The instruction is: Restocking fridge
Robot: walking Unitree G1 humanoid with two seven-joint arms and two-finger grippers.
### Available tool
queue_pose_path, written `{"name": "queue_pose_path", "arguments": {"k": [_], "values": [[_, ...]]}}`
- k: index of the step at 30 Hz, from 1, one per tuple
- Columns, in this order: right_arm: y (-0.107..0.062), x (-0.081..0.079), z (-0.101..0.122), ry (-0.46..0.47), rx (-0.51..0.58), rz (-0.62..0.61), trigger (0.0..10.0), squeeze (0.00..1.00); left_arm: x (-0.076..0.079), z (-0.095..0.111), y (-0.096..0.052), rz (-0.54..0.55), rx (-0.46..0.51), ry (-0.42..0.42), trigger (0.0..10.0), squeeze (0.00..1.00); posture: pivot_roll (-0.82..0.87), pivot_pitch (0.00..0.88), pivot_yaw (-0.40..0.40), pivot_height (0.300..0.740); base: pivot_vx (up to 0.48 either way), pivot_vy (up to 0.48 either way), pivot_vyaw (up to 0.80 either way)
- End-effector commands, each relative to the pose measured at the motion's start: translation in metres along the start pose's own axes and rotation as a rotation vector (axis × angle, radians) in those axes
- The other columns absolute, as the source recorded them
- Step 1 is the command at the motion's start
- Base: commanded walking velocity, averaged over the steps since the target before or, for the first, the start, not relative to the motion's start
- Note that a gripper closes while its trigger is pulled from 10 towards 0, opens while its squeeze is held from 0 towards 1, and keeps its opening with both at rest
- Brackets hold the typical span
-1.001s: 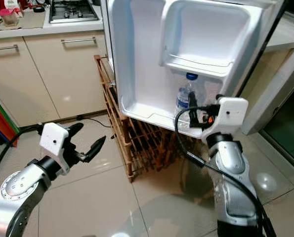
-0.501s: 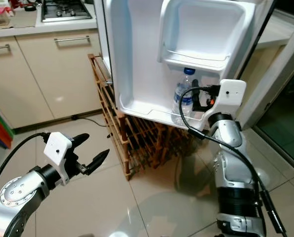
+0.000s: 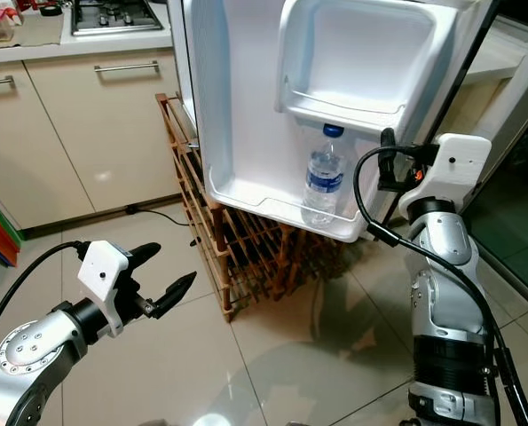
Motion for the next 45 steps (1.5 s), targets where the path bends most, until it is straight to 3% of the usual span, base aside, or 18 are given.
{"name": "queue_pose_path", "arguments": {"k": [1,5,6,7,8,13,20,23,29,31,32,33,36,37,40,45], "values": [[0.004,0.000,0.002,0.018,0.007,0.018,10.0,1.00,0.002,0.000,0.001,-0.019,0.006,-0.002,10.0,0.00,-0.01,0.000,-0.019,0.740,0.000,0.000,0.00],[0.008,-0.015,0.000,0.059,0.007,0.131,10.0,1.00,0.002,-0.003,0.003,-0.027,0.002,-0.002,10.0,0.00,0.00,0.000,-0.026,0.740,0.000,0.000,0.00],[0.008,-0.019,-0.002,0.061,0.002,0.157,10.0,0.73,0.001,-0.004,0.002,-0.027,0.000,-0.003,10.0,0.00,0.00,0.000,-0.026,0.740,0.000,0.000,0.00],[0.009,-0.021,-0.003,0.057,-0.001,0.173,10.0,0.26,0.000,-0.006,0.002,-0.028,-0.003,-0.004,10.0,0.00,0.01,0.000,-0.027,0.740,0.000,0.000,0.00],[0.010,-0.023,-0.004,0.054,-0.003,0.184,10.0,0.00,-0.001,-0.007,0.001,-0.028,-0.007,-0.003,10.0,0.00,0.01,0.000,-0.027,0.740,0.000,0.000,0.00],[0.016,-0.024,-0.007,0.042,-0.008,0.191,10.0,0.00,-0.004,-0.013,-0.004,-0.027,-0.016,-0.001,10.0,0.00,0.01,0.000,-0.027,0.740,0.000,0.000,0.00],[0.012,-0.037,-0.005,0.033,-0.011,0.323,10.0,0.00,-0.004,-0.019,-0.002,-0.067,-0.013,-0.007,10.0,0.00,0.00,0.000,-0.025,0.740,0.000,0.000,0.00],[-0.004,-0.047,-0.004,0.056,-0.020,0.460,10.0,0.00,0.001,-0.028,-0.001,-0.124,-0.049,-0.014,10.0,0.00,0.00,0.000,-0.022,0.740,0.000,0.000,0.00],[-0.033,-0.056,0.000,0.122,-0.045,0.638,10.0,0.00,0.000,-0.036,-0.001,-0.133,-0.072,-0.013,10.0,0.00,-0.02,0.000,-0.012,0.740,0.000,0.000,0.00],[-0.056,-0.059,0.006,0.180,-0.068,0.745,10.0,0.00,-0.001,-0.039,-0.001,-0.130,-0.076,-0.010,10.0,0.00,-0.02,0.002,-0.012,0.740,0.000,0.000,0.00],[-0.056,-0.059,0.006,0.180,-0.068,0.745,10.0,0.00,-0.001,-0.039,-0.001,-0.130,-0.076,-0.010,10.0,0.00,-0.02,0.002,-0.012,0.740,0.000,0.000,0.00],[-0.076,-0.059,0.010,0.231,-0.105,0.824,10.0,0.00,-0.002,-0.039,-0.002,-0.129,-0.075,-0.010,10.0,0.00,-0.02,0.002,-0.012,0.740,0.000,0.000,0.00],[-0.104,-0.052,0.008,0.252,-0.186,0.922,10.0,0.00,-0.002,-0.041,-0.002,-0.130,-0.076,-0.011,10.0,0.00,-0.02,0.007,-0.013,0.740,0.000,0.000,0.00],[-0.114,-0.043,0.004,0.249,-0.223,0.926,10.0,0.00,-0.002,-0.042,-0.002,-0.126,-0.076,-0.012,10.0,0.00,-0.03,0.012,-0.017,0.740,0.000,0.000,0.00],[-0.133,-0.012,-0.004,0.265,-0.307,0.873,10.0,0.00,-0.005,-0.045,-0.005,-0.096,-0.073,-0.019,10.0,0.00,-0.02,0.018,-0.028,0.740,0.000,0.000,0.00],[-0.146,0.031,-0.008,0.284,-0.370,0.718,10.0,0.00,-0.018,-0.067,-0.018,-0.054,-0.117,-0.042,10.0,0.00,-0.02,0.023,-0.038,0.740,0.000,0.000,0.00]]}}
Point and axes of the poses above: a point about 5 cm out from each wrist's last joint towards the gripper, its own y axis pointing out of the wrist towards the gripper, its own z axis along the axis of the wrist's last joint, x = y × z, the point moved 5 cm from there along y, pointing out of the wrist towards the gripper, and after that the axes turned 2 degrees about y, right-handed, at the moved point
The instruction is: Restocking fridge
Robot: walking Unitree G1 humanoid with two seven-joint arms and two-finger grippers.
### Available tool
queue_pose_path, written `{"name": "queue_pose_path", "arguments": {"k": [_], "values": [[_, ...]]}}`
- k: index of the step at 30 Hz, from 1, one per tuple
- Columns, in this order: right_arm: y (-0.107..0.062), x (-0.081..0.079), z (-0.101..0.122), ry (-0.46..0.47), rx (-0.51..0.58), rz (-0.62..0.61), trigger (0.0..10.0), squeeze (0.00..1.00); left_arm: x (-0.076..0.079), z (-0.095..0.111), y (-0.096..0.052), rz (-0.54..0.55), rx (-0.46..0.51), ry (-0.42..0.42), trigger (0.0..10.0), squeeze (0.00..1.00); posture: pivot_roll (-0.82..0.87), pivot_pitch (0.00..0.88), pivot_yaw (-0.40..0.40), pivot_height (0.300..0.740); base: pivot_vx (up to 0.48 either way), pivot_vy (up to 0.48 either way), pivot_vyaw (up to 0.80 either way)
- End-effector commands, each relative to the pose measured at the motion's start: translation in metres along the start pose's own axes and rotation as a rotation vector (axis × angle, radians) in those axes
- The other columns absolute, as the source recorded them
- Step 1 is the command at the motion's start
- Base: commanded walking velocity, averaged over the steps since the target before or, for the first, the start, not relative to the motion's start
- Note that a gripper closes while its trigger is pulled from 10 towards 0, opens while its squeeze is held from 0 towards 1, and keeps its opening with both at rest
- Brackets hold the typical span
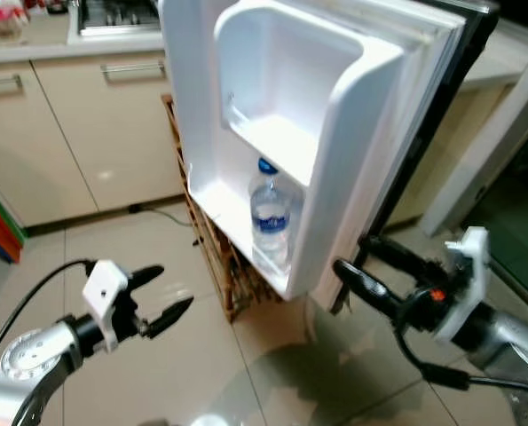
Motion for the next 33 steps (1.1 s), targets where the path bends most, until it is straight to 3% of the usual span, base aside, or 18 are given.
{"name": "queue_pose_path", "arguments": {"k": [1,2,3,5,8,11,12,13,14,15,16,18,19,20,21,25,28,33], "values": [[-0.016,0.012,0.002,0.013,-0.010,-0.074,10.0,0.00,-0.007,-0.012,-0.007,0.016,-0.032,0.004,10.0,0.00,-0.02,0.023,-0.038,0.740,0.000,0.000,0.00],[-0.016,0.012,0.002,0.013,-0.010,-0.074,10.0,0.00,-0.007,-0.012,-0.007,0.016,-0.032,0.004,10.0,0.00,-0.02,0.023,-0.038,0.740,0.000,0.000,0.00],[-0.033,0.019,-0.012,0.036,-0.083,-0.117,10.0,0.00,-0.009,-0.023,-0.013,0.025,-0.052,-0.006,10.0,0.00,-0.02,0.024,-0.046,0.740,0.000,0.000,0.00],[-0.048,0.026,-0.030,0.023,-0.199,-0.159,10.0,0.00,-0.012,-0.034,-0.020,0.046,-0.078,-0.016,10.0,0.00,-0.01,0.025,-0.051,0.740,0.000,0.000,0.00],[-0.054,0.036,-0.041,-0.010,-0.271,-0.216,10.0,0.00,-0.016,-0.045,-0.026,0.062,-0.115,-0.017,10.0,0.00,-0.01,0.027,-0.055,0.740,0.000,0.000,0.00],[-0.053,0.069,-0.050,-0.096,-0.309,-0.408,10.0,0.00,-0.024,-0.067,-0.031,0.097,-0.194,-0.026,10.0,0.00,0.00,0.029,-0.063,0.740,0.000,0.000,0.00],[-0.053,0.069,-0.050,-0.096,-0.309,-0.408,10.0,0.00,-0.024,-0.067,-0.031,0.097,-0.194,-0.026,10.0,0.00,0.00,0.029,-0.063,0.740,0.000,0.000,0.00],[-0.048,0.094,-0.049,-0.129,-0.282,-0.568,10.0,0.00,-0.031,-0.081,-0.033,0.132,-0.268,-0.045,10.0,0.00,0.00,0.029,-0.064,0.740,0.000,0.000,0.00],[-0.048,0.094,-0.049,-0.129,-0.282,-0.568,10.0,0.00,-0.031,-0.081,-0.033,0.132,-0.268,-0.045,10.0,0.00,0.00,0.029,-0.064,0.740,0.000,0.000,0.00],[-0.040,0.116,-0.047,-0.149,-0.233,-0.716,10.0,0.00,-0.037,-0.093,-0.030,0.152,-0.361,-0.001,10.0,0.00,-0.01,0.028,-0.050,0.740,0.000,0.000,0.00],[-0.035,0.121,-0.047,-0.157,-0.217,-0.755,10.0,0.00,-0.039,-0.096,-0.028,0.149,-0.382,0.012,10.0,0.00,-0.01,0.027,-0.047,0.740,0.000,0.000,0.00],[-0.033,0.124,-0.047,-0.159,-0.209,-0.774,10.0,0.00,-0.039,-0.097,-0.026,0.144,-0.388,0.017,10.0,0.00,-0.01,0.027,-0.047,0.740,0.000,0.000,0.00],[-0.019,0.133,-0.049,-0.192,-0.195,-0.857,10.0,0.00,-0.047,-0.105,-0.014,0.209,-0.453,0.016,10.0,0.00,-0.01,0.021,-0.029,0.740,0.000,0.000,0.00],[-0.019,0.133,-0.049,-0.192,-0.195,-0.857,10.0,0.00,-0.047,-0.105,-0.014,0.209,-0.453,0.016,10.0,0.00,-0.01,0.021,-0.029,0.740,0.000,0.000,0.00],[-0.001,0.138,-0.054,-0.220,-0.195,-0.915,10.0,0.00,-0.048,-0.104,-0.001,0.226,-0.478,0.009,10.0,0.00,-0.01,0.019,-0.017,0.740,0.000,0.000,0.00],[0.020,0.144,-0.059,-0.230,-0.178,-0.984,10.0,0.00,-0.041,-0.090,0.019,0.204,-0.466,0.032,10.0,0.00,0.00,0.016,-0.010,0.740,0.000,0.000,0.00],[0.045,0.137,-0.055,-0.169,-0.100,-0.936,10.0,0.00,-0.029,-0.073,0.036,0.186,-0.430,0.041,10.0,0.00,0.01,0.013,-0.007,0.740,0.000,0.000,0.00],[0.061,0.124,-0.054,-0.165,-0.062,-0.833,10.0,0.00,-0.019,-0.085,0.036,0.174,-0.500,-0.006,10.0,0.00,0.00,0.013,-0.001,0.740,0.000,0.000,0.00]]}}
Point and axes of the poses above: a point about 5 cm out from each wrist's last joint towards the gripper, its own y axis pointing out of the wrist towards the gripper, its own z axis along the axis of the wrist's last joint, x = y × z, the point moved 5 cm from there along y, pointing out of the wrist towards the gripper, and after that the axes turned 2 degrees about y, right-handed, at the moved point
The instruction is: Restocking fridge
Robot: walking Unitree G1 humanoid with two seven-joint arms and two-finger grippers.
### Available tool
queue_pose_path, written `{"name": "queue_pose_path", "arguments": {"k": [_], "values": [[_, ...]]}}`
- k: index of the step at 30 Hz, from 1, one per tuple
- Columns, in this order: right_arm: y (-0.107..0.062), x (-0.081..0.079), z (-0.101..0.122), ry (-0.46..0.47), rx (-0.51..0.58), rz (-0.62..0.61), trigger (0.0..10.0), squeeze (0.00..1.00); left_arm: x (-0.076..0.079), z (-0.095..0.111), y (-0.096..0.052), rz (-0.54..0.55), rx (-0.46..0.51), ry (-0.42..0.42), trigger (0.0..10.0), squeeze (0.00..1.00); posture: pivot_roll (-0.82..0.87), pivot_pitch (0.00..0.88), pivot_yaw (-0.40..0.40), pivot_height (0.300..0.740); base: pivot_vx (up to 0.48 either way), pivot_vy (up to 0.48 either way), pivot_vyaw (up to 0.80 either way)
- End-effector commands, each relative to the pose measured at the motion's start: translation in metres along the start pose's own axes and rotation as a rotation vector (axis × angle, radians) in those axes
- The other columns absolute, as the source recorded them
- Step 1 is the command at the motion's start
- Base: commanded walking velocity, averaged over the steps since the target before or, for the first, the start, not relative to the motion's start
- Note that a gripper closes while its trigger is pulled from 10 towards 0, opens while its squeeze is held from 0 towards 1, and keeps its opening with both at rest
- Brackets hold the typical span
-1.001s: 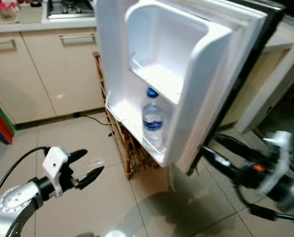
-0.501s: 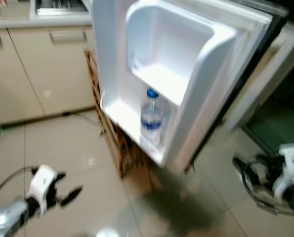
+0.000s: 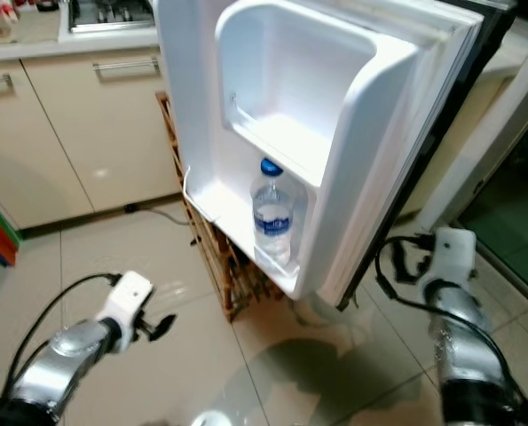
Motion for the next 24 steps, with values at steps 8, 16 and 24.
{"name": "queue_pose_path", "arguments": {"k": [8,16,24], "values": [[-0.012,-0.014,0.009,0.054,0.076,0.166,10.0,0.00,-0.003,-0.007,0.002,0.032,-0.040,-0.051,10.0,0.00,0.00,0.014,-0.003,0.740,0.000,0.000,0.00],[-0.020,-0.031,-0.005,0.016,0.018,0.271,10.0,0.00,0.045,-0.034,0.019,-0.086,-0.126,-0.019,10.0,0.00,-0.04,0.056,-0.033,0.740,0.000,0.000,0.00],[-0.045,-0.041,0.012,0.025,0.046,0.387,10.0,0.00,0.085,-0.055,0.027,-0.153,-0.173,0.118,10.0,0.00,-0.09,0.131,-0.055,0.740,0.000,0.000,0.00]]}}
Point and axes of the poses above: a point about 5 cm out from each wrist's last joint towards the gripper, its own y axis pointing out of the wrist towards the gripper, its own z axis along the axis of the wrist's last joint, x = y × z, the point moved 5 cm from there along y, pointing out of the wrist towards the gripper, and after that the axes turned 2 degrees about y, right-handed, at the moved point
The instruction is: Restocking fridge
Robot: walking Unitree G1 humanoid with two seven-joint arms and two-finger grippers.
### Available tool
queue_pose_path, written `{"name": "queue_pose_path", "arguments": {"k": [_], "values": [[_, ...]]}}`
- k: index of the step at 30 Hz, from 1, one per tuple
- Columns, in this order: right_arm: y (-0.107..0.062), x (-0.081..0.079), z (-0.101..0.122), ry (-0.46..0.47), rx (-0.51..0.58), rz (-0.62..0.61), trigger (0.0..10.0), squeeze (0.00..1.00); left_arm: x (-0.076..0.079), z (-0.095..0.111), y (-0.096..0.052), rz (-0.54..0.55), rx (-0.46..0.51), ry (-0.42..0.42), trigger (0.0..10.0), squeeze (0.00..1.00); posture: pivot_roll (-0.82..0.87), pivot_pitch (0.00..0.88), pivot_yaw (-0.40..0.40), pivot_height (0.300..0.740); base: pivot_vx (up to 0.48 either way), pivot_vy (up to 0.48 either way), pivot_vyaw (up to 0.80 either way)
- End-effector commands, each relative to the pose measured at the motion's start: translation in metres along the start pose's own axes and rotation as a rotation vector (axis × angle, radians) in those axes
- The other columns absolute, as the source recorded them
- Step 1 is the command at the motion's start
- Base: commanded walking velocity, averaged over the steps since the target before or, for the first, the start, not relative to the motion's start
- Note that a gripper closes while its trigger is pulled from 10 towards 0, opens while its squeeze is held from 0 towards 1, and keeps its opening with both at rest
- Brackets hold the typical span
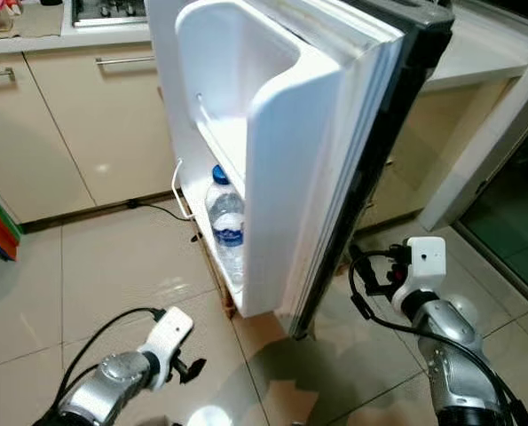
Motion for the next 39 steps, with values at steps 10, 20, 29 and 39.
{"name": "queue_pose_path", "arguments": {"k": [10,20,29,39], "values": [[-0.031,-0.045,0.038,0.016,0.041,0.233,10.0,0.00,0.036,-0.035,0.008,-0.015,-0.080,0.016,10.0,0.00,-0.15,0.156,-0.054,0.740,0.000,0.000,0.00],[-0.087,-0.121,0.050,0.289,-0.004,0.771,10.0,0.00,0.032,-0.058,0.002,0.042,-0.112,-0.053,10.0,0.00,-0.13,0.117,-0.086,0.740,0.000,0.000,0.00],[-0.054,-0.108,0.034,0.361,-0.030,0.652,10.0,0.00,0.020,-0.067,-0.001,0.103,-0.128,-0.076,10.0,0.00,-0.10,0.070,-0.087,0.740,0.000,0.000,0.00],[-0.013,-0.019,-0.025,0.161,-0.131,-0.018,10.0,0.00,0.019,-0.074,-0.002,0.116,-0.148,-0.093,10.0,0.00,-0.10,0.052,-0.093,0.740,0.000,0.000,0.00]]}}
Point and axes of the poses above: a point about 5 cm out from each wrist's last joint towards the gripper, its own y axis pointing out of the wrist towards the gripper, its own z axis along the axis of the wrist's last joint, x = y × z, the point moved 5 cm from there along y, pointing out of the wrist towards the gripper, and after that the axes turned 2 degrees about y, right-handed, at the moved point
